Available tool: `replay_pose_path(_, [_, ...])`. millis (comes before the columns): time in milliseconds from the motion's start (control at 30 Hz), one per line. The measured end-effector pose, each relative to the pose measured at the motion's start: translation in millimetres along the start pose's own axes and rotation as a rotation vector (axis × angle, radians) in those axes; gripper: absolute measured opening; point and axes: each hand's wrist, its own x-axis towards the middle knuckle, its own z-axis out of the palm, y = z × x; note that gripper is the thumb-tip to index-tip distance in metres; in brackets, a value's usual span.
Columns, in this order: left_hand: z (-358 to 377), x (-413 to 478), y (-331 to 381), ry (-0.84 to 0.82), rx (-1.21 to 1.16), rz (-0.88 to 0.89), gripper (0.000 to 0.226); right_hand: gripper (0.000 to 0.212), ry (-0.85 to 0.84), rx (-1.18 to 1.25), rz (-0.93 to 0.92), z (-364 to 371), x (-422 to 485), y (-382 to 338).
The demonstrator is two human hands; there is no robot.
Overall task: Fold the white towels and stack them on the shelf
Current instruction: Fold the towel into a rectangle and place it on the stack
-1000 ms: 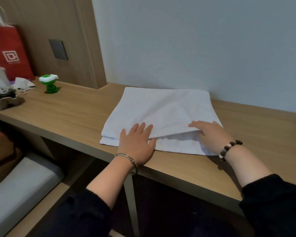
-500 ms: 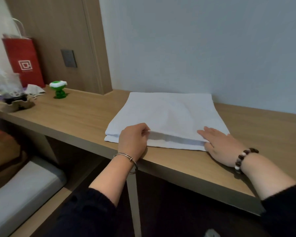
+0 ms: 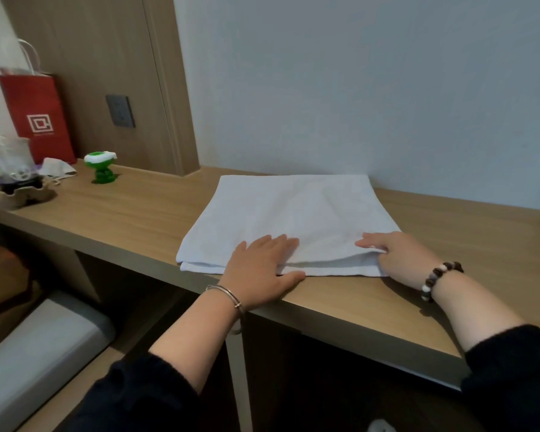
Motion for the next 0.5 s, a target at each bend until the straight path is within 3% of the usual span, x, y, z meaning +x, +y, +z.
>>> replay_pose_path(67, [4,10,-3,-0.08,0.11,-0.02,0.06,0.059,-0.05,-0.078,-0.033,3,5,-1])
replay_pose_path(233, [-4,32,-25,-0.117,0.092,-0.094,0.054,0.055,-0.008,-0.125,-0.065,11,29,-4])
replay_pose_path(400, [-3,40,-32,-0.058,0.015,-0.029,0.051,0.058,0.19,0.198,0.041,6,53,2])
replay_pose_path(500, [-1,39,-34,0.025,-0.067,0.008,0.042,0.027,0.374,0.142,0.095,-8,55,16])
